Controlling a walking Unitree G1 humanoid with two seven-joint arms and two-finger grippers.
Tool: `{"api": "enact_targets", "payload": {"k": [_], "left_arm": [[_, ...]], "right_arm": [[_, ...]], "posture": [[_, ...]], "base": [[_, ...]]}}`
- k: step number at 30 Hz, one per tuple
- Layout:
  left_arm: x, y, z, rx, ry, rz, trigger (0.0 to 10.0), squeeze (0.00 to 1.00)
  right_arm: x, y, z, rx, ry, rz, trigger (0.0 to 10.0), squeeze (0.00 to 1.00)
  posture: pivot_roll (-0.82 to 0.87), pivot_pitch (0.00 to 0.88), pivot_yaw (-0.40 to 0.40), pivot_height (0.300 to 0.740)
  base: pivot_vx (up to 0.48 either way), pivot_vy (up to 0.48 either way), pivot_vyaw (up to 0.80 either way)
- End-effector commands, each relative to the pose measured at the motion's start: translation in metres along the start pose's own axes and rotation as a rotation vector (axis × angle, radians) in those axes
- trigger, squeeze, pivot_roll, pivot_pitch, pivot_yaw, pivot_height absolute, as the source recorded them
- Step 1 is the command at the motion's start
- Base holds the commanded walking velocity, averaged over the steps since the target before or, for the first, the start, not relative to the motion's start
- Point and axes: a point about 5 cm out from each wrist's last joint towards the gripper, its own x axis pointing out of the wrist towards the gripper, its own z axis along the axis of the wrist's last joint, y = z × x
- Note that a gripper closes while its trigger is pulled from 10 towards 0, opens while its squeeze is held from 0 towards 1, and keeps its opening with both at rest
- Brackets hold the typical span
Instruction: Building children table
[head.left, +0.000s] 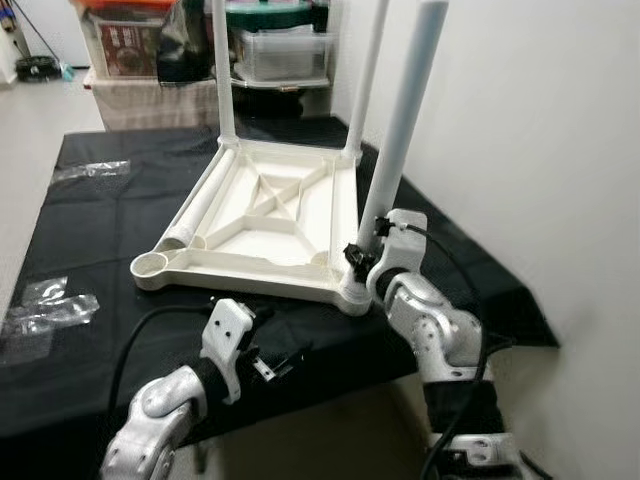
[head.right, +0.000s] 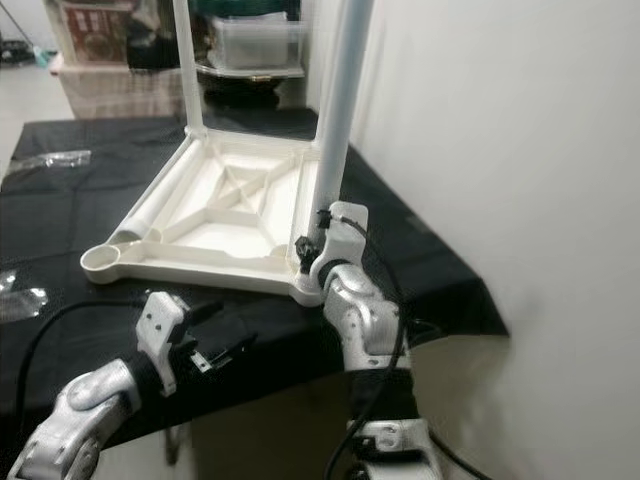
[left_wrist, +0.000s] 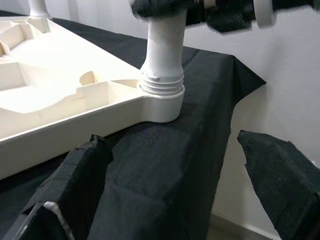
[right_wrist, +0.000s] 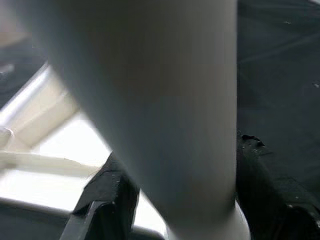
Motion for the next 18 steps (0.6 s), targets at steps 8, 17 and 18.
{"api": "enact_targets", "payload": {"k": [8, 17, 18], "left_arm": [[0.000, -0.002, -0.004, -0.012, 0.014, -0.007, 10.0, 0.00], [0.000, -0.002, -0.003, -0.007, 0.013, -0.007, 10.0, 0.00], [0.000, -0.002, -0.003, -0.007, 0.014, -0.008, 10.0, 0.00]], "right_arm": [[-0.005, -0.012, 0.039, -0.092, -0.140, 0.327, 10.0, 0.00], [0.012, -0.022, 0.044, -0.227, -0.125, 0.342, 0.0, 0.00], [0.013, -0.023, 0.043, -0.249, -0.122, 0.339, 0.0, 0.00]], "posture": [[0.05, 0.000, -0.106, 0.740], [0.05, 0.000, -0.108, 0.740], [0.05, 0.000, -0.109, 0.740]], "base": [[0.000, 0.000, 0.00], [0.000, 0.000, 0.00], [0.000, 0.000, 0.00]]}}
